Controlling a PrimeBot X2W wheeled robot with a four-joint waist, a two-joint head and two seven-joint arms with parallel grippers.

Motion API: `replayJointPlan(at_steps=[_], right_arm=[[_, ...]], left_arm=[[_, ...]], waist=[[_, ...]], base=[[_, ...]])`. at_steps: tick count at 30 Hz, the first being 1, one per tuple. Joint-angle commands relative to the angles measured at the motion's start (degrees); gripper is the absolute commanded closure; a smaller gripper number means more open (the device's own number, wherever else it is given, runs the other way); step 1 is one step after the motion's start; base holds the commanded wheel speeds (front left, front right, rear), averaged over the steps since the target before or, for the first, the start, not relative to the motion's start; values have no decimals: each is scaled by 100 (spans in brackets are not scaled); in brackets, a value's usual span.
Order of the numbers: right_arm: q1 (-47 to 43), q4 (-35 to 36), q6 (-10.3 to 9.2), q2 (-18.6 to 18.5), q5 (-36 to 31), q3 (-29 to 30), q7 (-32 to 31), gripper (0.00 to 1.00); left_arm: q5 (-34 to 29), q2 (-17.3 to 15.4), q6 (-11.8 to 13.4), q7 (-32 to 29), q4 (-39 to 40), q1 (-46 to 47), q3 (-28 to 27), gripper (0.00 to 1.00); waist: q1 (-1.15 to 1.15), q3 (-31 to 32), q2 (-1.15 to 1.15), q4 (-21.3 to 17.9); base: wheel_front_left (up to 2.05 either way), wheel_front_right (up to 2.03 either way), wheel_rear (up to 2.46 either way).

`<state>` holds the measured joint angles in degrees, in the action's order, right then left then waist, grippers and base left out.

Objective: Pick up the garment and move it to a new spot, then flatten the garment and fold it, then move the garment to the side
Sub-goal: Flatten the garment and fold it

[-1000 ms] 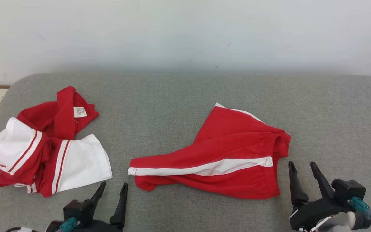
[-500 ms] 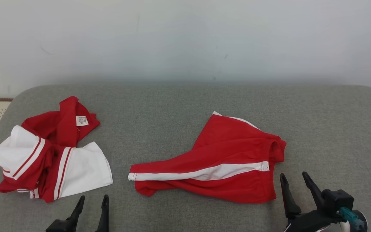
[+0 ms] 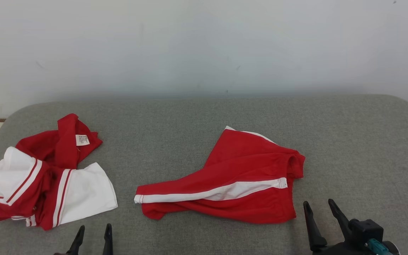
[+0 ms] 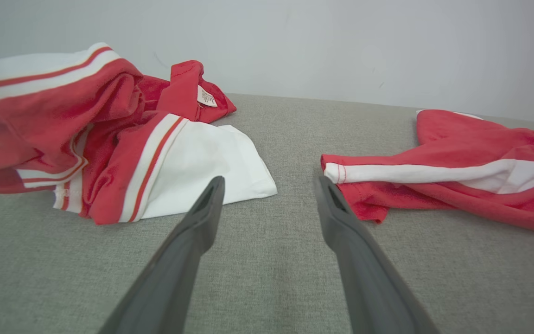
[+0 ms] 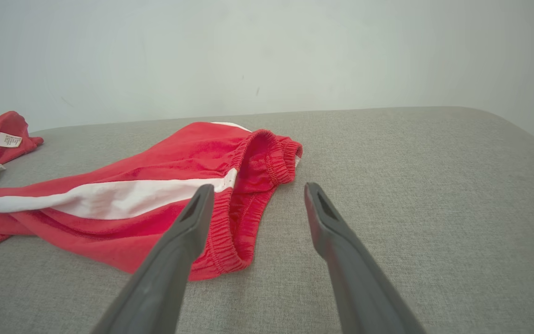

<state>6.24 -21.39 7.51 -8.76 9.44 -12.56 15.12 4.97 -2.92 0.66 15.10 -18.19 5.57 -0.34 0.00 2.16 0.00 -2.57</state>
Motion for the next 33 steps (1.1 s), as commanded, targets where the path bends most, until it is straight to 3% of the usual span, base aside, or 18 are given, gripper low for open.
replayJointPlan(at_steps=[1, 14, 22, 33], right_arm=[[-52, 3, -4, 27, -3, -18, 4, 0], [746, -291, -4, 48, 442, -368, 4, 0], [1208, -267, -4, 61, 562, -449, 4, 0], [1309, -220, -4, 20, 639, -448, 4, 0]], left_arm=[[10, 2, 1, 8, 9, -76, 4, 0], [90, 0, -386, 8, -323, 790, 409, 0], [564, -1, -740, 8, -777, 1491, 486, 0], [1299, -48, -806, 8, -1198, 1837, 905, 0]], waist=[[0, -37, 0, -23], [0, -684, 0, 8], [0, -1181, 0, -27], [0, -1431, 0, -157]], base=[[0, 0, 0], [0, 0, 0], [0, 0, 0], [0, 0, 0]])
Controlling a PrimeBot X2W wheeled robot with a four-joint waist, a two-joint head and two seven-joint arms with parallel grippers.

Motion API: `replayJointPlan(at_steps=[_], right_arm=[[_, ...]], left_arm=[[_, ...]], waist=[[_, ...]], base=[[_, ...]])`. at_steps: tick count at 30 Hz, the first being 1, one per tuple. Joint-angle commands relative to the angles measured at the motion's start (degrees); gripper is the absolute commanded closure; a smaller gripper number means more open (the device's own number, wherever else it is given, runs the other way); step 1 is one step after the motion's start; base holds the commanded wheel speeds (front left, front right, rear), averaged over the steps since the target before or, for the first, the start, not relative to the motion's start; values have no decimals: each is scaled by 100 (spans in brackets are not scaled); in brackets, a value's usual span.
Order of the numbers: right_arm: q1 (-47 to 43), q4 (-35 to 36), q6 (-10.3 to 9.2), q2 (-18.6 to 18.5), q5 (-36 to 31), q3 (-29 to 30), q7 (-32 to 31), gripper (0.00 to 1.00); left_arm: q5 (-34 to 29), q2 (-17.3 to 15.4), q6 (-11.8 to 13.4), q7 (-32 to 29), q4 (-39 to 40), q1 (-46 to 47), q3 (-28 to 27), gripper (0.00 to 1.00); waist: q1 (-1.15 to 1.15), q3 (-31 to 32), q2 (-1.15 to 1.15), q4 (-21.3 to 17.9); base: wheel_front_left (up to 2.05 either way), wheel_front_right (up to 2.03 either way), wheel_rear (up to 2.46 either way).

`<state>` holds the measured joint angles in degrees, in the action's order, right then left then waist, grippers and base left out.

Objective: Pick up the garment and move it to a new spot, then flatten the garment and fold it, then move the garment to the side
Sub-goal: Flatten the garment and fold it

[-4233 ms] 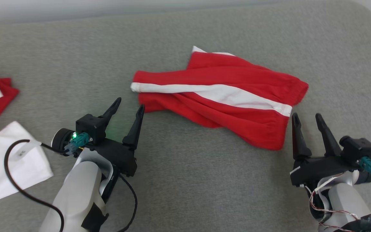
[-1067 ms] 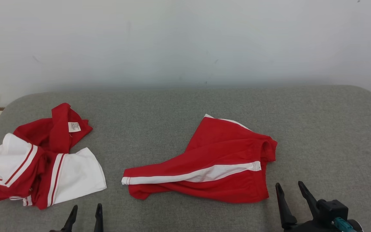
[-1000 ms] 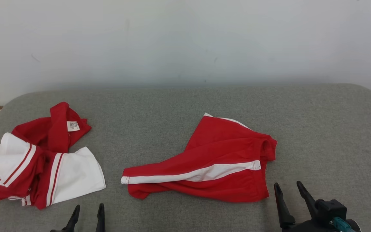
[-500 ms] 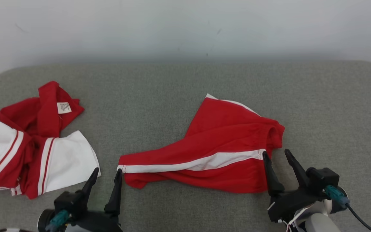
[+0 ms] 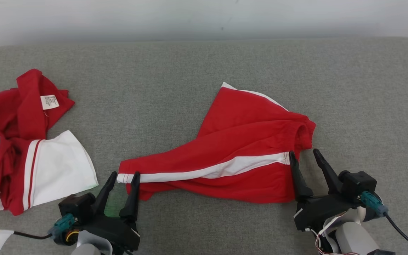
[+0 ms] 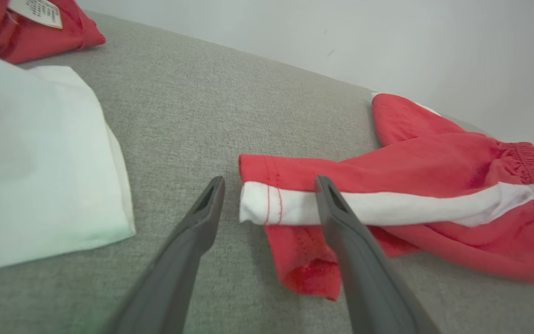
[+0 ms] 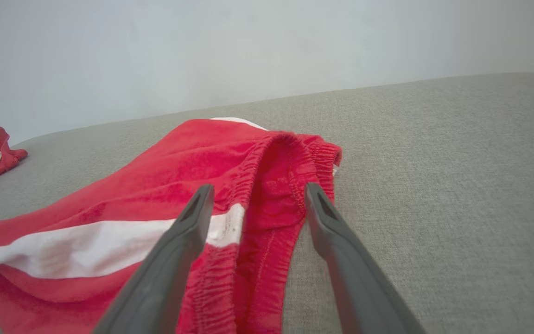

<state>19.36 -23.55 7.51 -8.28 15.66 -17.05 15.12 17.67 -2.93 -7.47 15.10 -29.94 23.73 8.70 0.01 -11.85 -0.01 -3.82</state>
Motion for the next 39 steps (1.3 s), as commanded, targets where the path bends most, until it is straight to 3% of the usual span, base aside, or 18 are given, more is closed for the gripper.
replayJointPlan(at_steps=[1, 5, 7, 14, 17, 19, 39], right_arm=[[-4, 4, -4, -32, 24, 9, 4, 0], [-23, 32, -4, -54, 40, 30, 4, 0], [-19, 42, -4, -50, 34, 30, 4, 0], [-35, 57, -4, -16, 29, 37, 4, 0], [-69, 50, -4, -29, 49, 25, 4, 0], [-88, 43, -4, -34, 54, 25, 4, 0], [156, -363, -4, -13, 574, -286, 4, 0]], left_arm=[[134, -49, 6, 8, -23, 10, 34, 0], [347, -109, 5, 8, 104, -40, 112, 0], [401, -124, 4, 8, 127, -61, 165, 14], [505, -174, 3, 8, 108, -114, 299, 29], [524, -172, 3, 8, 172, -157, 299, 67], [526, -183, 3, 8, 176, -193, 311, 100], [364, -171, 4, 8, 302, -164, 258, 100]], waist=[[-1, -31, 1, -39], [-1, -35, 1, -52], [-1, -36, 1, -44], [-1, -5, 1, -9], [-1, 30, 1, 7], [-1, 50, 1, 12], [-1, 42, 1, 158]], base=[[0, 0, 0], [0, 0, 0], [0, 0, 0], [0, 0, 0], [0, 0, 0], [0, 0, 0], [0, 0, 0]])
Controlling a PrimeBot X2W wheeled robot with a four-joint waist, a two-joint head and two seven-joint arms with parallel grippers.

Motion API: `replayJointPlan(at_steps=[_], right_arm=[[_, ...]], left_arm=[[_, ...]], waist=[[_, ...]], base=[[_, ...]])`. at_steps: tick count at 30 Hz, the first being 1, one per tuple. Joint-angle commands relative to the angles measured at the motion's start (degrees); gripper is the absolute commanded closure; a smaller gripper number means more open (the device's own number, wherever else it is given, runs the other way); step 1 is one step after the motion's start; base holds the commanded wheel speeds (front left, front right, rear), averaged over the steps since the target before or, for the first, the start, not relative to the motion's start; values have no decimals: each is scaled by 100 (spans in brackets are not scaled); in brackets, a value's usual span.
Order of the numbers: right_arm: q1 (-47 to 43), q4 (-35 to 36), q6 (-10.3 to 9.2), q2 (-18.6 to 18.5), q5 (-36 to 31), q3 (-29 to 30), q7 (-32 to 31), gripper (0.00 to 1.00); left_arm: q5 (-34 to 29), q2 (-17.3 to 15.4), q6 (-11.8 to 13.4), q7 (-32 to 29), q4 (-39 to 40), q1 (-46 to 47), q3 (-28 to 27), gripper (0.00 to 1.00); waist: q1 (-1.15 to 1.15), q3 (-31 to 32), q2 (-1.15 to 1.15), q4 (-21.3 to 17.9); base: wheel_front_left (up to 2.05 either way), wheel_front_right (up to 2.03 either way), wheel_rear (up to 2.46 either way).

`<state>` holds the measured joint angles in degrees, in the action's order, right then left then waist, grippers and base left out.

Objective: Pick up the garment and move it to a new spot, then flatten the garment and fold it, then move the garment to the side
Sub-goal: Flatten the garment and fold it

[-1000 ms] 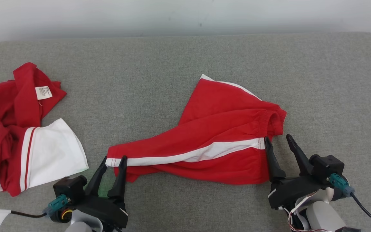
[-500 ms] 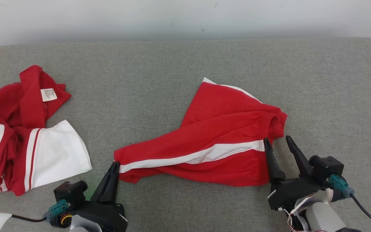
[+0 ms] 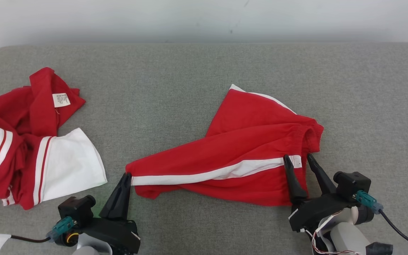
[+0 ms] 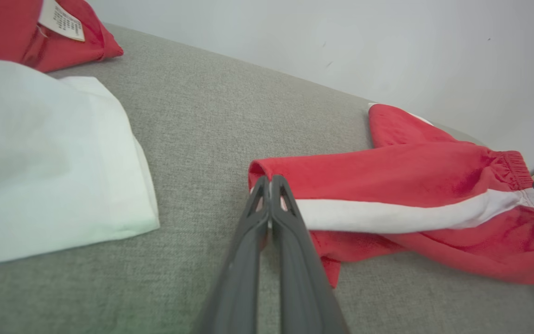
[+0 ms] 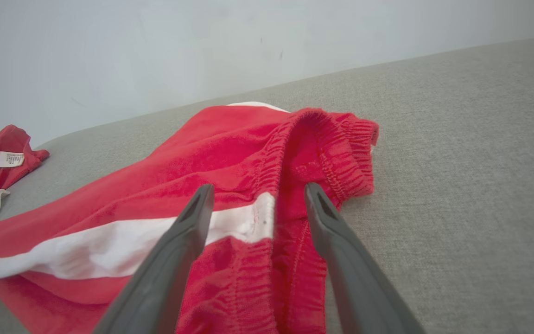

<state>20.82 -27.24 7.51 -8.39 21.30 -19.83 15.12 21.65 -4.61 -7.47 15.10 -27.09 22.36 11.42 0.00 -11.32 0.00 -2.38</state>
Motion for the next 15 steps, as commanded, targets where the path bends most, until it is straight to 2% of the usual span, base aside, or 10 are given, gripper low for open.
replayJointPlan(at_steps=[1, 2, 4, 5, 6, 7, 13, 15], right_arm=[[46, -45, -4, -3, 37, -2, 4, 0], [79, -84, -4, 1, 71, -7, 4, 0], [108, -169, -4, 6, 129, -32, 4, 28], [117, -247, -4, 2, 167, -67, 4, 65], [139, -304, -4, 6, 219, -90, 3, 85], [179, -321, -4, -1, 243, -105, 4, 100], [351, 8, -4, -55, 337, -48, 4, 100], [487, 357, -4, -144, 287, 8, 4, 100]], left_arm=[[-38, 6, 3, 8, 19, -11, -3, 100], [-44, 13, 4, 8, 20, 4, 8, 100], [-83, 13, 3, 8, 76, 45, 17, 100], [-80, 16, 3, 8, 88, 50, 23, 100], [-81, 14, 3, 8, 98, 52, 27, 100], [-82, 14, 3, 8, 111, 63, 30, 100], [-55, -55, 3, 8, 251, 182, 140, 100], [-102, -239, 2, 8, 447, 450, 253, 100]], waist=[[0, -21, 0, 34], [0, -27, 0, 51], [0, -44, 0, 73], [0, -49, 0, 81], [0, -50, 0, 88], [0, -49, 0, 91], [0, 20, 0, 60], [0, 134, 0, 49]], base=[[0, 0, 0], [0, 0, 0], [0, 0, 0], [0, 0, 0], [0, 0, 0], [0, 0, 0], [0, 0, 0], [0, 0, 0]])
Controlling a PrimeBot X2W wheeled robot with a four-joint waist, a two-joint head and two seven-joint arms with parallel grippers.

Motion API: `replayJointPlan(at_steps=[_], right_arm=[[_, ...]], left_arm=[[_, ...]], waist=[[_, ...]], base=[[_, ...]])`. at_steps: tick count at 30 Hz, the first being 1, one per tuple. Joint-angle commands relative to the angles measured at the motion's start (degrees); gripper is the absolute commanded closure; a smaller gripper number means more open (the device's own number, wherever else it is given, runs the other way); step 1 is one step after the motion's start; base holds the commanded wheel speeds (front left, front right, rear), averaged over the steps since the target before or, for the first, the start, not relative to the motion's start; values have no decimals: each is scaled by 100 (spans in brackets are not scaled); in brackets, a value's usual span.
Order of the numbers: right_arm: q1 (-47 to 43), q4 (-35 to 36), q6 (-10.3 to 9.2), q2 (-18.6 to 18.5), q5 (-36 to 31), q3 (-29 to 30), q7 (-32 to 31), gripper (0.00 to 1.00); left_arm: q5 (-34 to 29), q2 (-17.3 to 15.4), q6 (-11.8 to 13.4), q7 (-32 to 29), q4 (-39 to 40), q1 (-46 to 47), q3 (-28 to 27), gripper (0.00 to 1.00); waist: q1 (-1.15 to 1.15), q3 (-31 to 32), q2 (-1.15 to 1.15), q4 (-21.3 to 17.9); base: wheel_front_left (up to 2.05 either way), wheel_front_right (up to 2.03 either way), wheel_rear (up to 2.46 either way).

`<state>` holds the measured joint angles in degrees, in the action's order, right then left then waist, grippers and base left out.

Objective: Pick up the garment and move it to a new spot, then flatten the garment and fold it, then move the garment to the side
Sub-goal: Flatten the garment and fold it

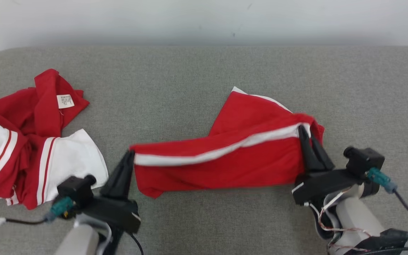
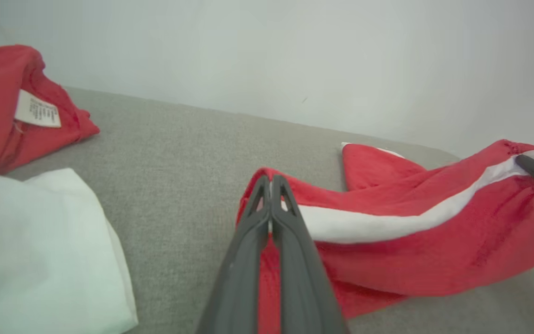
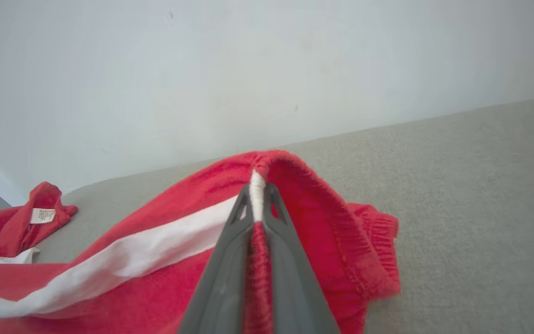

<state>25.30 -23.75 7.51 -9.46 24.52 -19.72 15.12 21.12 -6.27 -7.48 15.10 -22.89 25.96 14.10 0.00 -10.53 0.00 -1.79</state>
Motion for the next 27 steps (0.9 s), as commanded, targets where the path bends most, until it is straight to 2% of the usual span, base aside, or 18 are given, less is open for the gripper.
replayJointPlan(at_steps=[1, 7, 14, 19, 23, 27], right_arm=[[119, 81, -4, -84, -36, -13, 4, 100], [1033, 178, -4, -491, -23, -273, 4, 100], [2788, -143, -4, -895, -135, -511, 4, 100], [4201, -956, -4, -1031, -287, -835, 4, 100], [5211, -1645, -4, -965, -400, -815, 4, 100], [5773, -1880, -4, -944, -699, -782, 4, 100]], left_arm=[[-81, -146, 4, 8, 91, 203, 16, 100], [-157, -723, 4, 7, 184, 1349, 309, 100], [-185, -1319, 4, 7, -183, 3399, 825, 100], [-417, -1399, 4, 7, -572, 4702, 1050, 100], [-852, -1376, 4, 7, -737, 5535, 1114, 100], [-1205, -1327, 51, 7, -677, 6047, 1092, 100]], waist=[[0, 103, 0, -12], [0, 198, 0, -23], [0, -329, 0, -22], [0, -925, 0, 22], [0, -1367, 0, 94], [0, -1599, 0, 129]], base=[[0, 0, 0], [0, 0, 0], [0, 0, 0], [0, 0, 0], [0, 0, 0], [0, 0, 0]])
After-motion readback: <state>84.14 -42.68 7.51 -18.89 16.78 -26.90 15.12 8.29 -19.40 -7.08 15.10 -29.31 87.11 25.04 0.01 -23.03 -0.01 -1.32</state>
